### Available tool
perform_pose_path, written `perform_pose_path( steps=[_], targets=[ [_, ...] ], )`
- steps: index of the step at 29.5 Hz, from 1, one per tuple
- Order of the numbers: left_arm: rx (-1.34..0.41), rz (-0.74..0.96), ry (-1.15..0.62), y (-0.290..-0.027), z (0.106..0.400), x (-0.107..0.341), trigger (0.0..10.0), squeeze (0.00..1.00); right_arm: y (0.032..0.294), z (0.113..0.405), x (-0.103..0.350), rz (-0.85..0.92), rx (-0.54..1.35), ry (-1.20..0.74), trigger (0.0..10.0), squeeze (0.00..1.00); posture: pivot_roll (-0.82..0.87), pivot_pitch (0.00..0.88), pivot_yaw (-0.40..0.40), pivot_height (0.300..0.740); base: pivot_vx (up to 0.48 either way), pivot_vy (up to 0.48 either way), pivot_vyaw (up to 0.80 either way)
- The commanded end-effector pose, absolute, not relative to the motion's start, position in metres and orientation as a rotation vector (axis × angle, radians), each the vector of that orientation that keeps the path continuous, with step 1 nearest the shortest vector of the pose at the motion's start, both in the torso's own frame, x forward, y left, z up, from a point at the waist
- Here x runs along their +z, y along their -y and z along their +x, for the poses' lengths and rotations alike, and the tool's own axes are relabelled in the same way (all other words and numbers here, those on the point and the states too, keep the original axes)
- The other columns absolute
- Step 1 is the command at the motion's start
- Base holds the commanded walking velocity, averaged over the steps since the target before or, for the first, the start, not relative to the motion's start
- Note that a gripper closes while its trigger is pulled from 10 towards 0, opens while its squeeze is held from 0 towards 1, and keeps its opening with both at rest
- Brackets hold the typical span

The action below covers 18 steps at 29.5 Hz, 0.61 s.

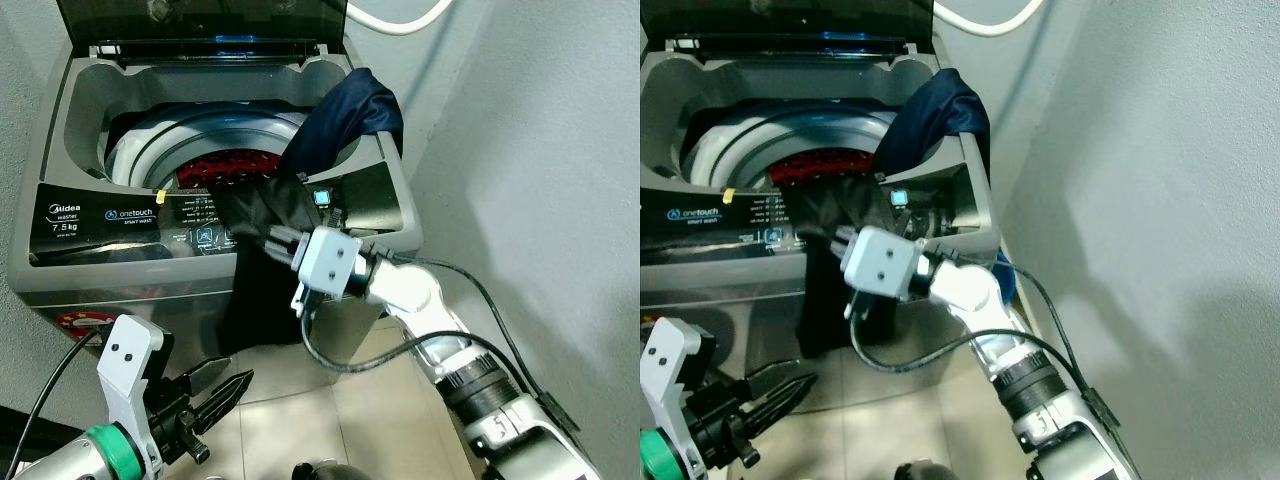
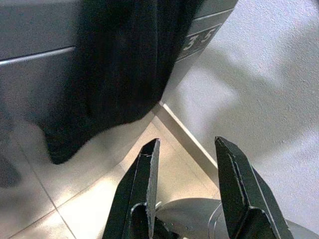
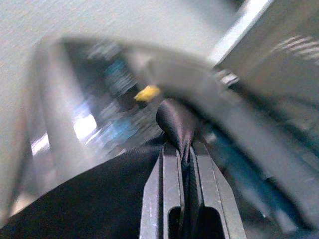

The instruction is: Clothes washing

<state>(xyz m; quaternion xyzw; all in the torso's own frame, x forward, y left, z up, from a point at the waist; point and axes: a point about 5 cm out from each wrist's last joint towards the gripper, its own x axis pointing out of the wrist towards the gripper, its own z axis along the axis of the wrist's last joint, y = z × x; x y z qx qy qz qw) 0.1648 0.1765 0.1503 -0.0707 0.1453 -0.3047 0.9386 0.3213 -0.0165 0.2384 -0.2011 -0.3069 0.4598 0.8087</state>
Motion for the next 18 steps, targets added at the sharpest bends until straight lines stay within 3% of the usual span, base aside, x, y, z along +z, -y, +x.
perform_pose_path(
  steps=[1, 9, 16, 18],
  targets=[
    [-0.623, -0.156, -0.305, -0.176, 0.165, 0.147, 10.0, 0.00, 0.011, 0.329, 0.253, -0.381, 0.922, 0.678, 10.0, 0.00, 0.14, 0.092, -0.031, 0.740, 0.000, 0.000, 0.00],
    [-0.636, -0.157, -0.290, -0.174, 0.167, 0.149, 10.0, 0.00, -0.031, 0.355, 0.300, -0.364, 0.676, 0.706, 10.0, 0.00, 0.15, 0.088, -0.034, 0.740, 0.000, 0.000, 0.00],
    [-0.629, -0.160, -0.287, -0.173, 0.165, 0.150, 10.0, 0.00, -0.023, 0.375, 0.337, -0.186, 0.240, 0.649, 10.0, 0.00, 0.18, 0.091, -0.049, 0.740, 0.000, 0.000, 0.00],
    [-0.629, -0.160, -0.287, -0.173, 0.165, 0.150, 10.0, 0.00, -0.023, 0.375, 0.337, -0.186, 0.240, 0.649, 10.0, 0.00, 0.18, 0.091, -0.049, 0.740, 0.000, 0.000, 0.00]
  ],
)
